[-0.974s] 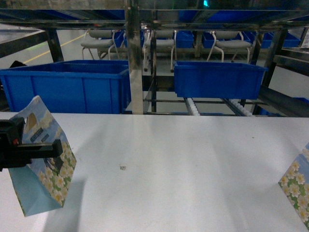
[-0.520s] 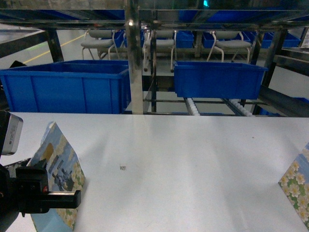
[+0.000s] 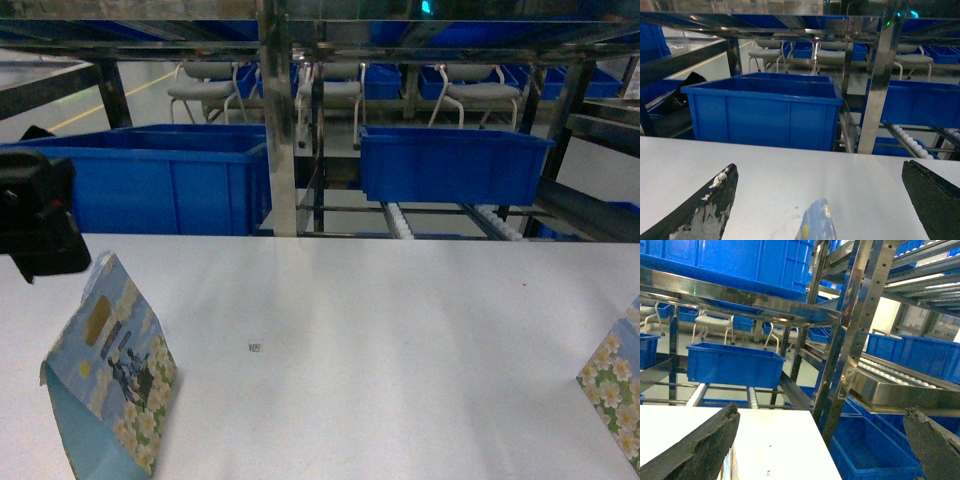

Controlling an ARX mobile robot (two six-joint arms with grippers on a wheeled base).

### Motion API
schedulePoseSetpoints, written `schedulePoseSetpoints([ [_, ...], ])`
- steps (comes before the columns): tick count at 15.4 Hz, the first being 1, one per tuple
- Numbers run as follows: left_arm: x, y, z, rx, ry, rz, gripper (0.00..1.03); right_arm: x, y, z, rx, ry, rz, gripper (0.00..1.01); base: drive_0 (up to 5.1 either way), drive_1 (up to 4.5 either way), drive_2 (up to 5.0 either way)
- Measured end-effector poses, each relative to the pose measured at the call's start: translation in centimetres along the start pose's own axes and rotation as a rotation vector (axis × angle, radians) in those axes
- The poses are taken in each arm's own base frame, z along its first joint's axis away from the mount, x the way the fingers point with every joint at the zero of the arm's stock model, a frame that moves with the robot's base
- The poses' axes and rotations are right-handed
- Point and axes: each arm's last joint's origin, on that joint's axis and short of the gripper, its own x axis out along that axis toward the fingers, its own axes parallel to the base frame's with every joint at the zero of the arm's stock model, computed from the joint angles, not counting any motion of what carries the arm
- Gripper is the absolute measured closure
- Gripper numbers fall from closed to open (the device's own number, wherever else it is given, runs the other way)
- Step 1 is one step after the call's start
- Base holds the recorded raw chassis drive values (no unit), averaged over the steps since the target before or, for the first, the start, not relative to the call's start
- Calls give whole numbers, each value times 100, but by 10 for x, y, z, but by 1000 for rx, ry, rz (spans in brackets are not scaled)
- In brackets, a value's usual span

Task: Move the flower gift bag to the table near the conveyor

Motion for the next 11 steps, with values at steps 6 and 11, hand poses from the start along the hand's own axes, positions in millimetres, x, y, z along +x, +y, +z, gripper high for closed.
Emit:
schedulePoseSetpoints([
  [6, -28, 26, 38, 35, -31, 56, 5, -1, 0, 0, 17, 50, 53, 7, 0, 0, 0],
  [11, -62, 50, 23, 37, -5, -126, 77, -15, 18, -4, 190, 146, 294, 80, 0, 0, 0],
])
